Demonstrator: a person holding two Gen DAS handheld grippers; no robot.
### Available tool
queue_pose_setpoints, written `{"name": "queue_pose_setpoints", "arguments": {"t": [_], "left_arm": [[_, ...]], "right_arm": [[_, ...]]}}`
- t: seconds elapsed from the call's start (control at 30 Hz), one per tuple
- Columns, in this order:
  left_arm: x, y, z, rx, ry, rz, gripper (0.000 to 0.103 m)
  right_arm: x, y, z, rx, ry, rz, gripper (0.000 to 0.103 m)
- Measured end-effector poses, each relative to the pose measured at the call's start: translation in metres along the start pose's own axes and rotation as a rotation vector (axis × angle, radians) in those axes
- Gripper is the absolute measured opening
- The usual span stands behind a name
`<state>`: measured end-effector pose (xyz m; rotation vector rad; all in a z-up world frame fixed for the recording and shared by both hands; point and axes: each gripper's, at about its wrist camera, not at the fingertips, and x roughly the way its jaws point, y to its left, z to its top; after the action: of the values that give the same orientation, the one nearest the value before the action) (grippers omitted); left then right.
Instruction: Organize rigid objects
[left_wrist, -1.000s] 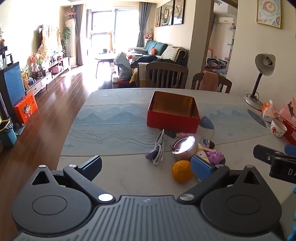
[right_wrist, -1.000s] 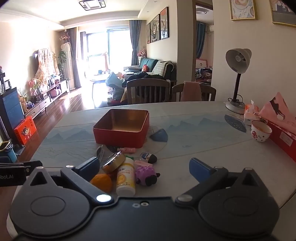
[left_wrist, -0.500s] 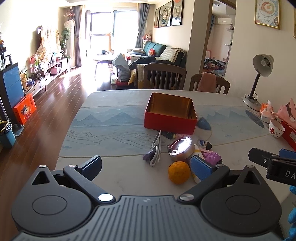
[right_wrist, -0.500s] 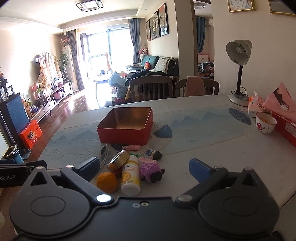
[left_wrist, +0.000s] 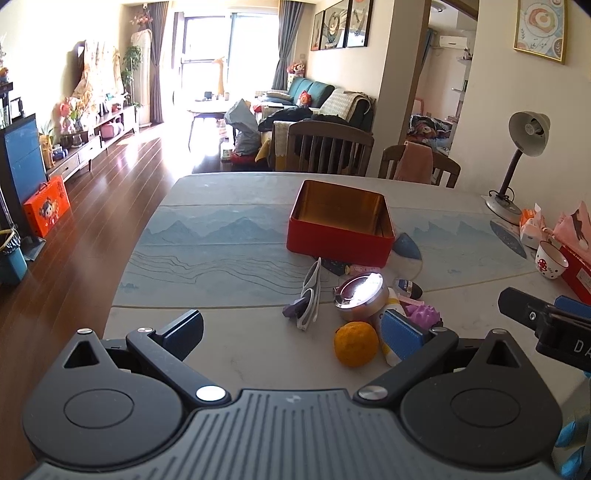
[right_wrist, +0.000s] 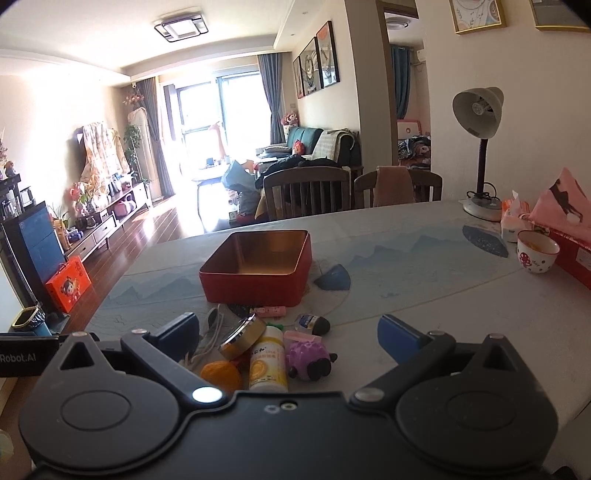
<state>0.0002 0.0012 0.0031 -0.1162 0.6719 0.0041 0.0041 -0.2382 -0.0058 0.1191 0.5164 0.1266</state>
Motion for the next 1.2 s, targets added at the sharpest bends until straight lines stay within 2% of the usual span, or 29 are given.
{"name": "queue_pose_setpoints", "arguments": {"t": [0.13, 0.3, 0.57, 0.73, 0.8, 0.97, 1.2], "left_arm": [[0.011, 0.002, 0.005, -0.013, 0.011, 0.010, 0.103], [0.027, 0.001, 0.008, -0.030, 0.015, 0.019, 0.103], [0.068, -0.005, 0.009, -0.033, 0.084, 0.042, 0.103], [0.090, -0.003, 0.010, -0.043, 0.121, 0.065, 0.103], [0.099, -0.002, 0.011, -0.053, 0.132, 0.077, 0.103], [0.119, -0.004, 0.009, -0.058, 0.167, 0.086, 0.103], [0.137, -0.028, 0.000, 0.009, 0.210, -0.005, 0.103]], "right_arm": [[0.011, -0.002, 0.000, -0.048, 0.038, -0.028, 0.103], [0.030, -0.017, -0.001, -0.033, 0.093, -0.046, 0.103], [0.065, -0.039, -0.005, -0.066, 0.147, -0.052, 0.102], [0.091, -0.047, -0.008, -0.093, 0.209, -0.019, 0.093], [0.100, -0.048, -0.009, -0.112, 0.227, -0.007, 0.093], [0.123, -0.046, -0.011, -0.161, 0.292, 0.056, 0.085], [0.142, -0.049, -0.009, -0.197, 0.351, 0.130, 0.077]]}}
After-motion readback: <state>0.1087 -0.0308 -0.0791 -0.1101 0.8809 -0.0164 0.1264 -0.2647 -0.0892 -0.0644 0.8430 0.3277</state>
